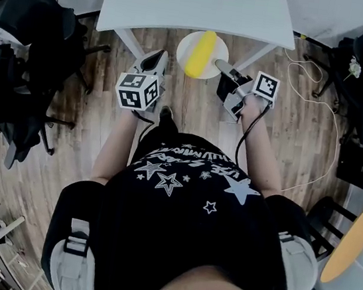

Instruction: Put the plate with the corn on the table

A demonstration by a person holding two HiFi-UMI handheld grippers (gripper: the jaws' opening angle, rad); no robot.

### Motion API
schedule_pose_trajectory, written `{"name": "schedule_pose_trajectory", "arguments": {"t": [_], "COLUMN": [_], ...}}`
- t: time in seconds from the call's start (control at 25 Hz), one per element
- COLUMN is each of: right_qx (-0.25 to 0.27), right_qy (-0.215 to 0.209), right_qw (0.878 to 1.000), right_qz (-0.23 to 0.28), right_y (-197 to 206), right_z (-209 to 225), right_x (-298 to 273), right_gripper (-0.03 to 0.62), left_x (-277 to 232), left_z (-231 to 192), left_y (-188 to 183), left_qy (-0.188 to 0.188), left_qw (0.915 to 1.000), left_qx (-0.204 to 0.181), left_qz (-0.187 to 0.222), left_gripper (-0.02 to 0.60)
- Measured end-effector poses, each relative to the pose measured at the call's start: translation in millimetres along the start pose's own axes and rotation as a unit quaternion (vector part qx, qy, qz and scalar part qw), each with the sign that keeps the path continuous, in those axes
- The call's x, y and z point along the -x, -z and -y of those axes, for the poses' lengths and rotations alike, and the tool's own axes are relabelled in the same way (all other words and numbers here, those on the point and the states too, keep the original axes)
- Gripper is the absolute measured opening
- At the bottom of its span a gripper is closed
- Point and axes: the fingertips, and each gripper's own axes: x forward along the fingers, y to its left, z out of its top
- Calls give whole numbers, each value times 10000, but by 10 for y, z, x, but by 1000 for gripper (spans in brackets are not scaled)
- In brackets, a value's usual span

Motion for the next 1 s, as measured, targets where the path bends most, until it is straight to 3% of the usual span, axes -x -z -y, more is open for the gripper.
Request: {"name": "schedule_pose_trajectory", "arguments": {"t": [0.52,1.0], "right_qx": [37,6], "right_qy": [25,112], "right_qw": [9997,9993], "right_qz": [247,351], "right_y": [-360,-538], "right_z": [-179,-152], "right_x": [-1118,-1713], "right_gripper": [41,41], "left_x": [-386,-543], "left_z": [-1044,-1682], "left_y": [-461,-517], "left_qy": [212,272], "left_qw": [9998,9995], "left_qx": [56,127], "left_qz": [38,-53], "left_gripper": [6,6]}}
